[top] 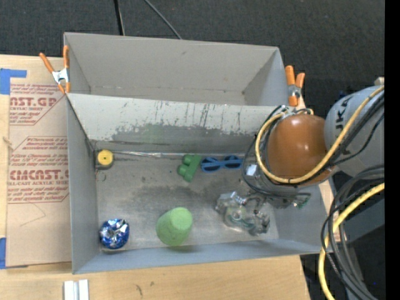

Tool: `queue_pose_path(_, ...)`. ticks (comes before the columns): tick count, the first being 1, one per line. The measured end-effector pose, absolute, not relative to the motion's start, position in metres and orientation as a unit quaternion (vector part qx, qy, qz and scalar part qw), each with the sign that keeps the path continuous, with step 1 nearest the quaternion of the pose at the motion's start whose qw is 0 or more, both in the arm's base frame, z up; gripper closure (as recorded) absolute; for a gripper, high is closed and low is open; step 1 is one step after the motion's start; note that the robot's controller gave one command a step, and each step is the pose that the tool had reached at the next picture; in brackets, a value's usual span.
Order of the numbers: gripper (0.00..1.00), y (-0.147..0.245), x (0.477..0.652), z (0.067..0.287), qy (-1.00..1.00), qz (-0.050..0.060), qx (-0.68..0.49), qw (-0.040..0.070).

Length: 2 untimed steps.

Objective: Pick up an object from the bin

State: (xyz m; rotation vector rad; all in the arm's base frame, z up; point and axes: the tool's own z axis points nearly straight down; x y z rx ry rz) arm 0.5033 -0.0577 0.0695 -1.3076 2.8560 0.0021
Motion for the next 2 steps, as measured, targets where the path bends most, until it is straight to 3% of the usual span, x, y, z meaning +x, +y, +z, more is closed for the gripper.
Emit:
queue_pose_path(1, 1.0, -0.076, 0.532, 0.077, 0.919, 0.0, -0.395, 0.002)
queue_pose_path(2, 1.0, -0.077, 0.493, 0.202, 0.93, -0.002, -0.368, 0.003)
